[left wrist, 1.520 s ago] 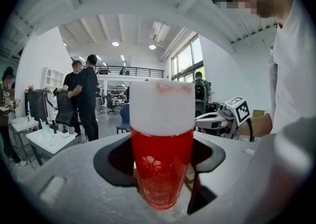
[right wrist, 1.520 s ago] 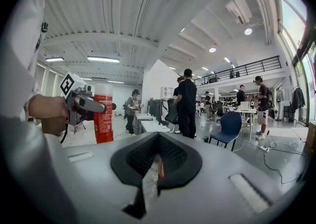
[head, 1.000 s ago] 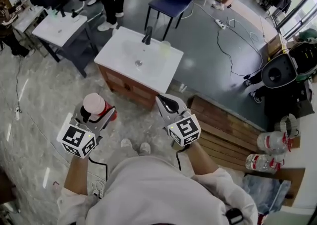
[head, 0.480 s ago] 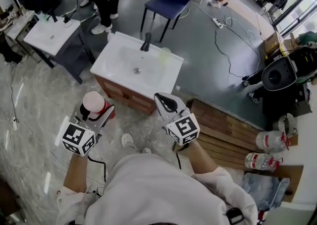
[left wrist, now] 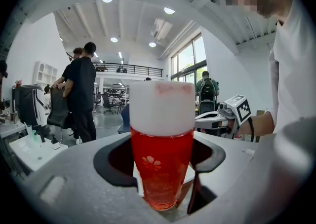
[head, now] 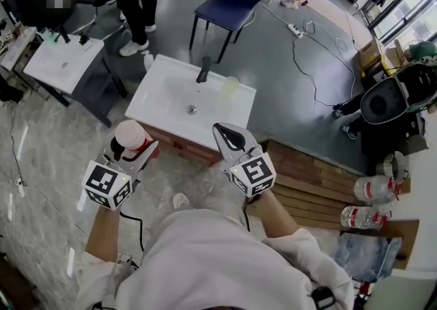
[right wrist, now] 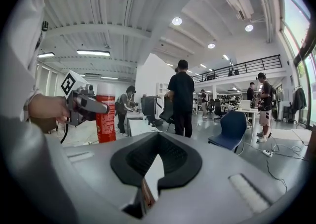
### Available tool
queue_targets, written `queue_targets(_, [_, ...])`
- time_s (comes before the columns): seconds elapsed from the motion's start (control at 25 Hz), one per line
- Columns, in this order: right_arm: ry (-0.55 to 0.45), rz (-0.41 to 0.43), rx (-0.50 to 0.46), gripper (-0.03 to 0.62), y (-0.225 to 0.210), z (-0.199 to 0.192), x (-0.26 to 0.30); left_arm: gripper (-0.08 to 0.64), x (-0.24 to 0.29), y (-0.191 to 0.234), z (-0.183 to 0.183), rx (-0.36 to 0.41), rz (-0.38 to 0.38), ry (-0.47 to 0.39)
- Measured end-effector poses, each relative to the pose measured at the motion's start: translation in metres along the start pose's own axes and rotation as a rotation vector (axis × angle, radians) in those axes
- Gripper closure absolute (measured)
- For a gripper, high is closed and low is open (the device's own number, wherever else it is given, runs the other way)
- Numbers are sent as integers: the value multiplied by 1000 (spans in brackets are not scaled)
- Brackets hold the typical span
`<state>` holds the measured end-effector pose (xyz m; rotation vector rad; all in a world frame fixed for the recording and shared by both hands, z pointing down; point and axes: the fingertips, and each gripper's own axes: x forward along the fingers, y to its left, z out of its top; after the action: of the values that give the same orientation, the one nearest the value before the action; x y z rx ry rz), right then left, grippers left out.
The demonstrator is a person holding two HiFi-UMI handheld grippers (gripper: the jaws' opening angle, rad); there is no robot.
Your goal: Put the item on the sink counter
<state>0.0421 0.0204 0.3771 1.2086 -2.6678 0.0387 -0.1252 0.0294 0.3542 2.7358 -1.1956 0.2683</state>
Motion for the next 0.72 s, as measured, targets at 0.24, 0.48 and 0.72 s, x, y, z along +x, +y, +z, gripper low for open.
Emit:
queue_targets(0.24, [3, 5, 4, 588, -16, 5, 32, 261, 20, 30, 3, -13, 1, 6])
queue_targets(0.48, [6, 37, 18, 588, -43, -6, 67, 261, 51, 56, 0, -22, 28, 17])
queue_targets(0.72, [-2, 81, 15, 588, -79, 3, 100, 261, 86, 80, 12, -22, 65, 19])
